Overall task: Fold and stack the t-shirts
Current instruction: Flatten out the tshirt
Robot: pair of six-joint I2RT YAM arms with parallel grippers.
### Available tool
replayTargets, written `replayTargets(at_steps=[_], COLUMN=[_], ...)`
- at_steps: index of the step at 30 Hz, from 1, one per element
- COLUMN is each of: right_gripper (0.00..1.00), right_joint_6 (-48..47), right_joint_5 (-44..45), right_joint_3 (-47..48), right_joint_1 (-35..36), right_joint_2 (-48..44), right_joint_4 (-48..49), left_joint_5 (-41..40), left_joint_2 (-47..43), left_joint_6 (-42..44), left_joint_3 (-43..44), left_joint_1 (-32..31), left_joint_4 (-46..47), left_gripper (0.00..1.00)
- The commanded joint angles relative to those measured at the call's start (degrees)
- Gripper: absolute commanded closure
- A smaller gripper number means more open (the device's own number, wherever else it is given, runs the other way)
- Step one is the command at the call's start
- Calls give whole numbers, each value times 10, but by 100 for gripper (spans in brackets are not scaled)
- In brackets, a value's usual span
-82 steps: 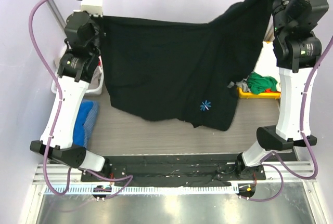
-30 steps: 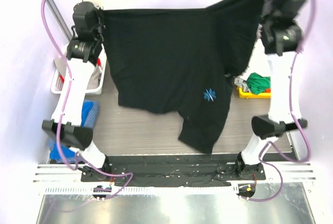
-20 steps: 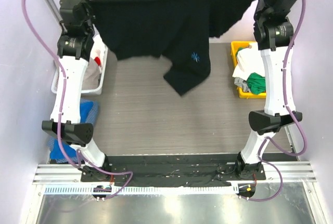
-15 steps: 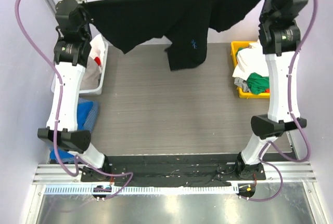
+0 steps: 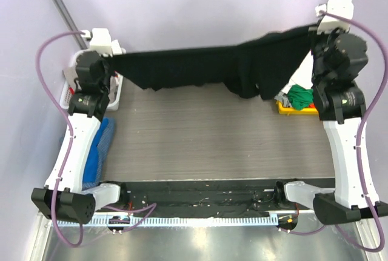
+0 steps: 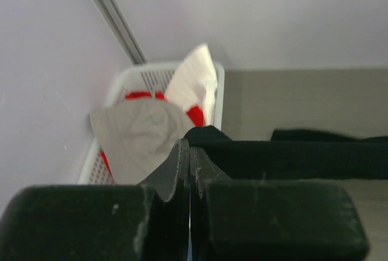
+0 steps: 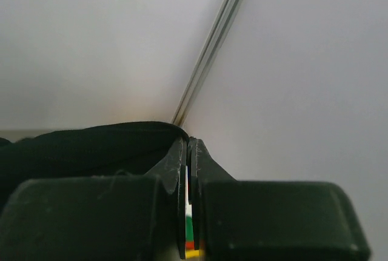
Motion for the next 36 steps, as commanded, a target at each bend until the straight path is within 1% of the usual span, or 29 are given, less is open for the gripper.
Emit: replayTargets(at_steps=[1,4,6,9,11,12,13,14,15,16,17,18,19,20,21,22,23,24,25,26,27,29,30,31,32,33,36], right_gripper=[99,99,99,99,99,99,99,99,99,99,99,99,99,99,99,99,99,99,99,99,99,99,99,99,99,99,99], right_joint_6=[39,45,46,38,18,8,1,-8,-10,-14,-16,-23,-27,-29,-34,-36,-37,-39,-38,-35,-31,-24,-22,-18,-17,-17,-17], right_joint_5=[-6,-13,-7,-4,3,12,14,16,17,17,20,24,31,37,42,50,52,53,53,53,53,49,47,46,45,45,39], right_joint_3=[-103,-152,-175,-182,-168,-141,-122,-99,-44,-14,19,90,130,171,258,302,344,411,437,454,455,424,384,370,360,362,376], right_joint_1=[-12,-12,-11,-12,-12,-13,-13,-15,-19,-20,-21,-23,-24,-24,-27,-28,-29,-29,-29,-29,-29,-29,-29,-29,-29,-29,-29], right_joint_2=[-53,-73,-74,-60,-24,-8,8,52,73,99,122,173,197,221,270,291,314,340,349,351,347,314,297,275,266,260,243], right_joint_4=[-12,-23,-24,-12,7,15,21,28,29,30,31,31,31,30,30,27,24,24,25,31,40,85,100,123,126,126,134], left_joint_5=[-9,-21,-11,-7,-8,-9,-12,-12,-10,-10,-13,-16,-24,-41,-46,-50,-55,-58,-59,-57,-55,-53,-46,-44,-42,-41,-41], left_joint_2=[-44,-66,-70,-56,-14,9,51,78,102,128,188,217,252,308,339,362,397,404,406,390,377,340,301,285,273,251,223], left_joint_6=[38,59,59,51,39,34,23,19,15,12,8,8,8,13,13,13,13,10,8,1,-1,-9,-11,-11,-11,-13,-11], left_joint_3=[-86,-131,-135,-124,-88,-70,-25,0,29,98,141,186,283,335,386,479,520,570,580,578,569,514,492,455,444,435,413], left_joint_1=[16,16,16,16,16,16,16,16,16,16,15,16,16,16,16,16,16,16,16,16,16,16,16,16,16,16,16], left_joint_4=[26,30,24,20,20,19,14,13,12,-3,-14,-27,-55,-70,-86,-110,-120,-121,-113,-99,-65,-26,9,22,29,30,35], left_gripper=[100,100,100,100,100,100,100,100,100,100,100,100,100,100,100,100,100,100,100,100,100,100,100,100,100,100,100])
